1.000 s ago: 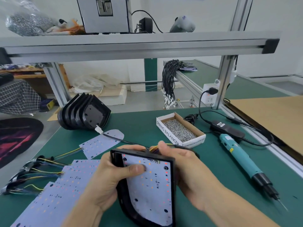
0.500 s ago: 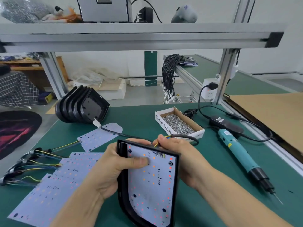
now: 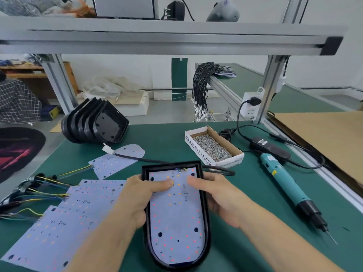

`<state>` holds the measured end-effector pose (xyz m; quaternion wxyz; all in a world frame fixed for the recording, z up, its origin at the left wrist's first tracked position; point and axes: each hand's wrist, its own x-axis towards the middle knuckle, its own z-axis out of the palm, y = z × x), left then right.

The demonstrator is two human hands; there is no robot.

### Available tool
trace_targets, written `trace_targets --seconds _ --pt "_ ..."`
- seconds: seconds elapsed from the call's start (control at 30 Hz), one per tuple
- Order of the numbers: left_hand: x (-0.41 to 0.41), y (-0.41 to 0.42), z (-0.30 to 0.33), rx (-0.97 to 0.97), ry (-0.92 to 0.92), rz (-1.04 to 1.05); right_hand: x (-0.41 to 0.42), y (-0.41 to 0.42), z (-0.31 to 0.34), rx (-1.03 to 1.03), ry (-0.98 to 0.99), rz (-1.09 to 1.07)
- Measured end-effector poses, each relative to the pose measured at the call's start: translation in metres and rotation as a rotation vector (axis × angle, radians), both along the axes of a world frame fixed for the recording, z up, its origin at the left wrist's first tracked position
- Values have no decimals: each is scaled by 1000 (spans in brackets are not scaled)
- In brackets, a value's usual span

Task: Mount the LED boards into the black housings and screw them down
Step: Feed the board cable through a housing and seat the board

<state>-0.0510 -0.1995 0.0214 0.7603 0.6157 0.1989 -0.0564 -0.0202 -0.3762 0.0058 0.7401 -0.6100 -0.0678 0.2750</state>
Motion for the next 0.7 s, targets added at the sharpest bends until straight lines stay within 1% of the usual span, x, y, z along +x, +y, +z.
trace_targets --seconds 0.03,0.1,0.2,0.27,0.33,0.4,0.47,0.5,0.57,0.6,0.63,0.7 --pt "2 -3 -3 4 13 2 2 3 -2 -63 -13 -83" --pt "8 -4 -7 18 47 2 10 8 -3 -154 -27 -133" --pt "16 1 -15 12 89 1 19 14 -7 -215 21 -71" --pt "21 1 -21 63 89 48 23 16 -8 -256 58 -44" --pt "24 0 -28 105 83 78 26 15 -5 -357 50 -3" --pt "25 0 -35 144 61 78 23 7 5 -576 -76 80" --pt "25 2 -40 217 10 79 19 -12 19 -833 -282 99" --pt "24 3 -42 274 -21 81 16 -25 28 -957 -397 51" --pt "22 2 -44 429 -55 91 13 -62 45 -1177 -582 -131" --pt "21 1 -45 509 -50 110 12 -84 52 -1299 -614 -205" --pt "20 0 -46 579 -50 129 12 -108 56 -1437 -580 -243" --pt "17 -2 -47 677 -76 131 12 -154 54 -1707 -373 -176"
